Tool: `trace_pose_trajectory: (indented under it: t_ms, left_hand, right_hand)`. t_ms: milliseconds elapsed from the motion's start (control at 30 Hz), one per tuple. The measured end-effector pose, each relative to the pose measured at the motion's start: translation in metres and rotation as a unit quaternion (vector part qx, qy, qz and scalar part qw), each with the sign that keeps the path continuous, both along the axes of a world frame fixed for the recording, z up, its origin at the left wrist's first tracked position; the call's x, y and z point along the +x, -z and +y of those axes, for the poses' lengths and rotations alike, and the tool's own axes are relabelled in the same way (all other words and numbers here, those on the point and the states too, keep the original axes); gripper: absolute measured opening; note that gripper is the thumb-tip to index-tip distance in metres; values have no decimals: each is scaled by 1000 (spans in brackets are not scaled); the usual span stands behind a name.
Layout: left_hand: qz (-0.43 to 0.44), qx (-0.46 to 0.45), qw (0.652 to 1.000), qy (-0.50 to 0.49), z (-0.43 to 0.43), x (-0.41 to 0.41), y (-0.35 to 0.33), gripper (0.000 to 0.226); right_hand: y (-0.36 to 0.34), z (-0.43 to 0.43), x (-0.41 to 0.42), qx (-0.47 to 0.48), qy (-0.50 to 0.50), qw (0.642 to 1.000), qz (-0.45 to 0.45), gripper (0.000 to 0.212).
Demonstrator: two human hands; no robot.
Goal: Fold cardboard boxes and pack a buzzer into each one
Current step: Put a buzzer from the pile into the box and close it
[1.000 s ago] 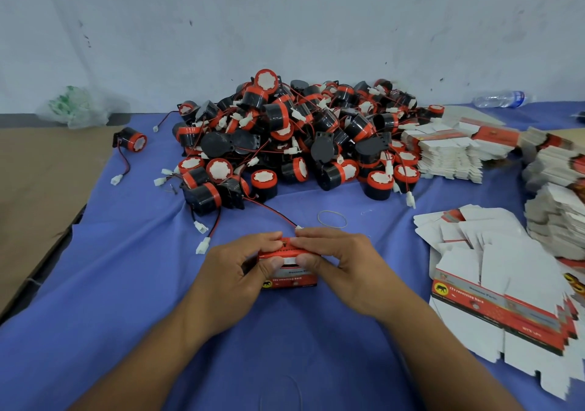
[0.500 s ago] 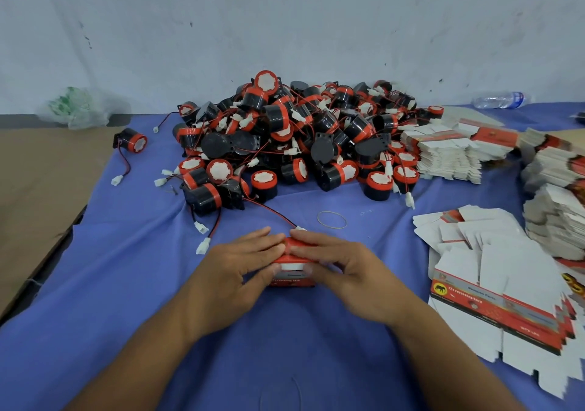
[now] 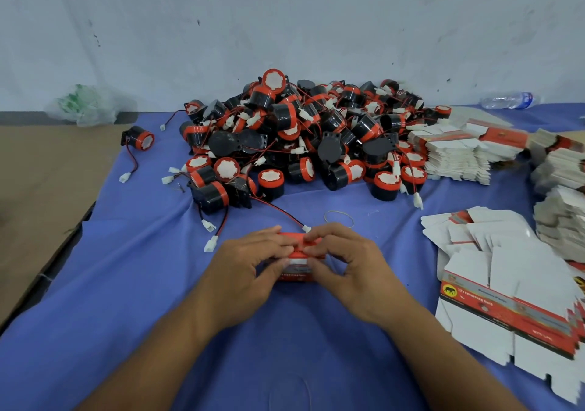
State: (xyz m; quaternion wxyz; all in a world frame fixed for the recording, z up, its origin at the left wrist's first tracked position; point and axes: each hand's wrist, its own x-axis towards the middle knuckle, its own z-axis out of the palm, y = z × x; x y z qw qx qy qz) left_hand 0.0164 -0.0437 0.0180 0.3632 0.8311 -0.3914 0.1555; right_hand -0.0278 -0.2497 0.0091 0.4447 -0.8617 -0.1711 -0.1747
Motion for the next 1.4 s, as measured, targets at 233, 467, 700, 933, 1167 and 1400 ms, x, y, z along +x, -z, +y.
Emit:
trace_pose_trajectory:
  t_ms: [233,467,700,933,1167,1400]
  left_hand:
    - [12,0,998,57,4,9,-4,15]
    - [144,-76,986,48,5,9,7,28]
    - [-23,12,999,31,6,13,7,29]
    - [8,20,999,46,9,8,13,33]
    - [228,-82,969,-52,-6,0,17,103]
    - [166,-91,978,-83,-16,-5,17,110]
  right_hand:
    - [-1,-2,4,-16,-15,1000,-17,17]
    - [3,-4,3,-19,-40,999,11,18]
    - [2,-4,12,-74,-21,997,-30,5]
    - [5,-7,6,-93,-68,993,-28,15]
    - [7,22,10,104,53,993,36,11]
    - [1,35,10,128,74,985,93,17]
